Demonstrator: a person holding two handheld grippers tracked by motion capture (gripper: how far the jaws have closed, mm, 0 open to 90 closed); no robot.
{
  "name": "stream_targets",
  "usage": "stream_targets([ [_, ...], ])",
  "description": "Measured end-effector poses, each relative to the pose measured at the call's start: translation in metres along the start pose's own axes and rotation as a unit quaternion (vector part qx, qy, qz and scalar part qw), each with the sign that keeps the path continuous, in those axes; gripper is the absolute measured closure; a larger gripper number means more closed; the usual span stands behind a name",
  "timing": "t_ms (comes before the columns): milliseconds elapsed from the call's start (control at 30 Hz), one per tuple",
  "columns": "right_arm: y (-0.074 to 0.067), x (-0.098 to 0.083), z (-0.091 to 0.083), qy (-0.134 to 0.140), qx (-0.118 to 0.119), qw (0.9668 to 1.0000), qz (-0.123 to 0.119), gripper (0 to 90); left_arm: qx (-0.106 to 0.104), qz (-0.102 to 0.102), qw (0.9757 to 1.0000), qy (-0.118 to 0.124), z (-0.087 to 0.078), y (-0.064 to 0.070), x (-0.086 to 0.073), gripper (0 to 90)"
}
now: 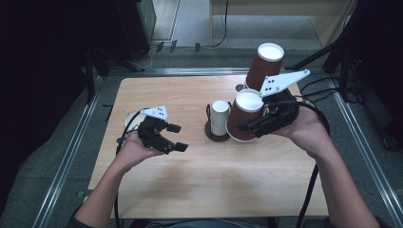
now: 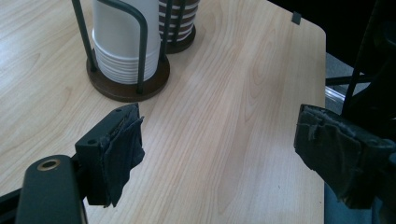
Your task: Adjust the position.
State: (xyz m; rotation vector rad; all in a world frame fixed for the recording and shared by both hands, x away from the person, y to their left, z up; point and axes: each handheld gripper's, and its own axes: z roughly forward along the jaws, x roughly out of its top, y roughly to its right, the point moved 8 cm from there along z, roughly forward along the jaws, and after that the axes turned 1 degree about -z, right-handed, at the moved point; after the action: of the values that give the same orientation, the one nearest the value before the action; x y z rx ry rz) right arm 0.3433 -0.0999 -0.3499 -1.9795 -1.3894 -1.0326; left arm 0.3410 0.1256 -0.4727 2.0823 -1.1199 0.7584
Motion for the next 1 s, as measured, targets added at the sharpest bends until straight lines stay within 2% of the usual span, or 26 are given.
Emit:
stream_targets([
  [167, -0.007, -0.016, 0.016, -0.005, 0.012, 0.9999, -0.001, 18.1, -0.003, 0.012, 0.9999, -0.009, 0.006, 0.005, -0.003, 15.7],
  [267, -0.011, -0.026, 0.026, -0.008, 0.018, 0.9998, 0.001, 18.2, -0.01, 0.016, 0.9998, -0.008, 0.008, 0.007, -0.003, 15.7],
  [500, -0.02, -0.041, 0.044, -0.012, 0.029, 0.9995, -0.004, 18.1, -0.01, 0.026, 0.9996, -0.008, 0.013, 0.011, -0.007, 15.8],
  [733, -0.025, -0.054, 0.06, -0.013, 0.039, 0.9992, -0.005, 18.1, -0.012, 0.025, 0.9996, -0.01, 0.018, 0.013, -0.009, 15.7],
  [767, -0.027, -0.06, 0.066, -0.016, 0.042, 0.999, -0.004, 18.1, -0.012, 0.027, 0.9995, -0.01, 0.019, 0.014, -0.01, 15.7],
  [1000, -0.027, -0.074, 0.081, -0.009, 0.045, 0.999, 0.002, 18.1, -0.022, 0.012, 0.9996, -0.013, 0.024, 0.015, -0.013, 13.9],
])
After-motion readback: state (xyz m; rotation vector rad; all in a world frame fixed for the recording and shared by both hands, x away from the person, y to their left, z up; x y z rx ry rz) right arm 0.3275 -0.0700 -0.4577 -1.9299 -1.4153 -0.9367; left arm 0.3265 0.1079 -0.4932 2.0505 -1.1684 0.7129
